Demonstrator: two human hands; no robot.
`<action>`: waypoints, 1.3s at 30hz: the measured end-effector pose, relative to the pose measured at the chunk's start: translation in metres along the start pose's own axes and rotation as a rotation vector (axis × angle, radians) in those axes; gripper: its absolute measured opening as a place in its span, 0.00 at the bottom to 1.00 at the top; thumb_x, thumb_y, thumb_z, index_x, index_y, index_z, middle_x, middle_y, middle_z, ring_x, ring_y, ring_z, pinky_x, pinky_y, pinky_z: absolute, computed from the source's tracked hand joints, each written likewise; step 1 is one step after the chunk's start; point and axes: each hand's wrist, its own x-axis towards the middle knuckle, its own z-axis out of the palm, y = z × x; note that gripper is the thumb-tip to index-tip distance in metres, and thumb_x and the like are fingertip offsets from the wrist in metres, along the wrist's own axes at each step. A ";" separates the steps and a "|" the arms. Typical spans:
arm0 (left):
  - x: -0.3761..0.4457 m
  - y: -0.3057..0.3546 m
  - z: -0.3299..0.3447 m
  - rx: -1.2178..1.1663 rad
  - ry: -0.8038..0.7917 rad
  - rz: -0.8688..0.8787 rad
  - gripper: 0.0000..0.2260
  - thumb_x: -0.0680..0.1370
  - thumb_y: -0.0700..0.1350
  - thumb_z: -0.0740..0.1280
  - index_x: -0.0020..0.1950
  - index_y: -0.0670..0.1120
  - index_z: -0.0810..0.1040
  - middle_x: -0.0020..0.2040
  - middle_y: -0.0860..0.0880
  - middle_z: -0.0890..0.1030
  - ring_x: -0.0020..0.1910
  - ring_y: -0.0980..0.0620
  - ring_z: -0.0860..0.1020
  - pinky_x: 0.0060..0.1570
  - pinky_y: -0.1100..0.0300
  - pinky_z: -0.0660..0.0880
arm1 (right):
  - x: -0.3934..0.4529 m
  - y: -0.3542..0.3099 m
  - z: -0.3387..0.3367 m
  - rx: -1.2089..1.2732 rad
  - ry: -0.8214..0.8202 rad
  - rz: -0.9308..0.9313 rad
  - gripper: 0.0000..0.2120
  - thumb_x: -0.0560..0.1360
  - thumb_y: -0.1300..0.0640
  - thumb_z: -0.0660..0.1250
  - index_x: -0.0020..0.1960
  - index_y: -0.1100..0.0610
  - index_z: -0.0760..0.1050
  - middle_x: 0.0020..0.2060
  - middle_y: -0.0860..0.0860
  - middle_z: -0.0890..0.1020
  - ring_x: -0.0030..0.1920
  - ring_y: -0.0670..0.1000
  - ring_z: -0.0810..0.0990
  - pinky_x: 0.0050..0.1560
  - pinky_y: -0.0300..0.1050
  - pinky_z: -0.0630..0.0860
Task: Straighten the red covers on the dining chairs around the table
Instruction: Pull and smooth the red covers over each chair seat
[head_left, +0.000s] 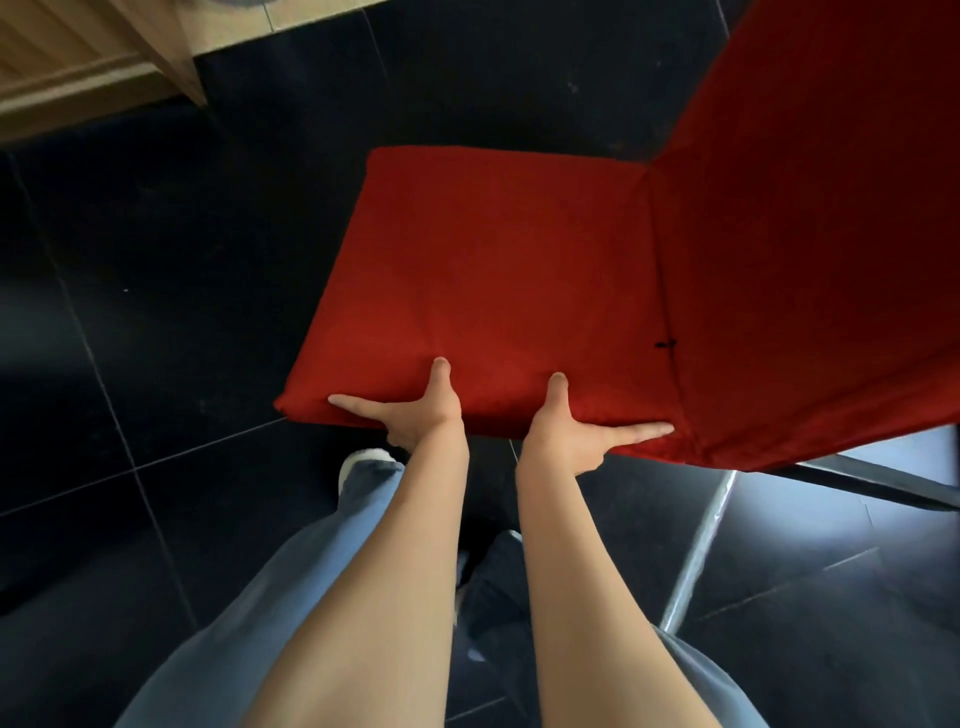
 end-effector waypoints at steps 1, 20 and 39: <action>0.002 0.002 -0.007 0.001 -0.011 0.007 0.57 0.68 0.55 0.77 0.75 0.62 0.30 0.67 0.38 0.71 0.56 0.39 0.78 0.59 0.44 0.72 | -0.006 0.003 0.002 0.000 0.009 0.036 0.59 0.67 0.51 0.78 0.75 0.36 0.32 0.58 0.57 0.75 0.50 0.56 0.79 0.50 0.47 0.74; 0.008 0.056 -0.122 0.210 0.128 -0.066 0.56 0.69 0.55 0.76 0.75 0.61 0.30 0.63 0.34 0.73 0.35 0.45 0.73 0.51 0.48 0.73 | -0.127 0.022 -0.003 -0.238 0.068 0.162 0.59 0.68 0.49 0.76 0.71 0.31 0.28 0.60 0.67 0.70 0.45 0.62 0.78 0.47 0.52 0.74; -0.019 0.118 -0.128 0.307 -0.028 -0.015 0.59 0.67 0.60 0.75 0.71 0.62 0.24 0.66 0.32 0.68 0.42 0.41 0.74 0.51 0.47 0.75 | -0.145 -0.053 0.006 -0.357 -0.125 0.140 0.66 0.64 0.48 0.80 0.68 0.31 0.23 0.67 0.71 0.60 0.34 0.51 0.73 0.47 0.50 0.71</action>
